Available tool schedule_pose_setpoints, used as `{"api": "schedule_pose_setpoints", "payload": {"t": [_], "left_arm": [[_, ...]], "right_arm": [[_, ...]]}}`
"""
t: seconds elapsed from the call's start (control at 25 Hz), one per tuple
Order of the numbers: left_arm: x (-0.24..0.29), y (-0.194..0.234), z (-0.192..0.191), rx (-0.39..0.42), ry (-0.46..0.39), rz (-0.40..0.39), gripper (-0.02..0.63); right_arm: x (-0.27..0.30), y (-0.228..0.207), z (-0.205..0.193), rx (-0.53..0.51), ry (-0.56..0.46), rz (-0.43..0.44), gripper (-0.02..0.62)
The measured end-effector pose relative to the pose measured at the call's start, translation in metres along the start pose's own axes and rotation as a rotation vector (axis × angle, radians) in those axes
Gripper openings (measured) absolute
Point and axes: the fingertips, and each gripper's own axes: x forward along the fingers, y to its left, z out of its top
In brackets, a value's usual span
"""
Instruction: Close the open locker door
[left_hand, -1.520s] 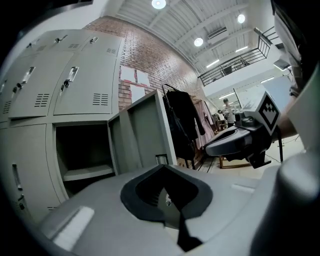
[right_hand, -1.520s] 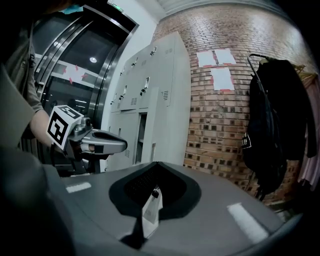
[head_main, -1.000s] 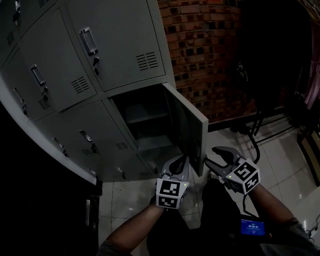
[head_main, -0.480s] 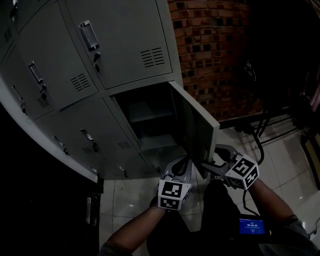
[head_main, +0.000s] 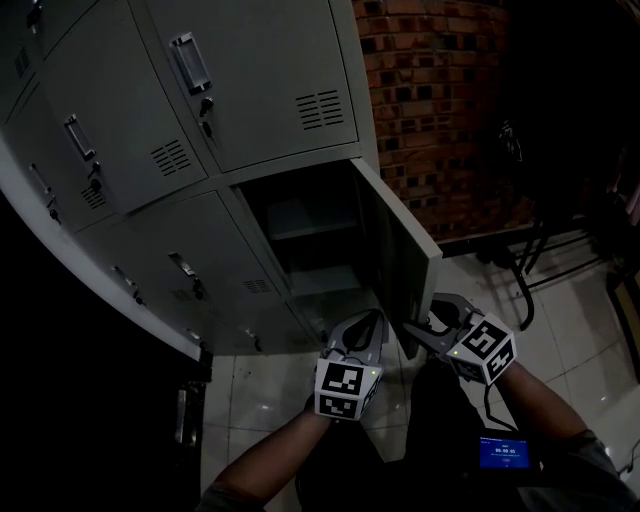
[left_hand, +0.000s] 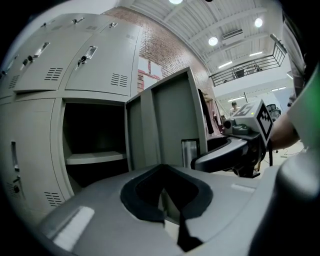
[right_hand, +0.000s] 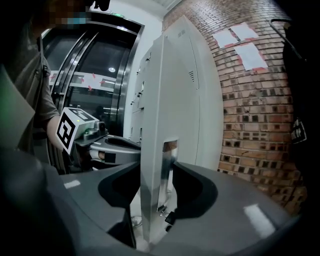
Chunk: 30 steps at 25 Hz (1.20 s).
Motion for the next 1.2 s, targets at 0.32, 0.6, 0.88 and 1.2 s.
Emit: {"api": "schedule_pose_setpoints", "payload": {"t": [0.32, 0.6, 0.88, 1.2], "left_arm": [[-0.021, 0.014, -0.001, -0.001, 0.002, 0.033, 0.002], [-0.047, 0.033, -0.007, -0.017, 0.008, 0.073, 0.002], [-0.068, 0.053, -0.011, -0.04, 0.005, 0.099, 0.002], [-0.086, 0.079, -0.018, -0.041, 0.002, 0.139, 0.002]], "right_arm": [[0.016, 0.023, 0.007, 0.021, 0.017, 0.009, 0.203], [0.036, 0.042, 0.013, 0.031, 0.039, -0.054, 0.207], [0.061, 0.061, 0.019, 0.007, 0.049, -0.098, 0.178], [0.094, 0.076, 0.025, -0.005, 0.035, -0.044, 0.184]]}}
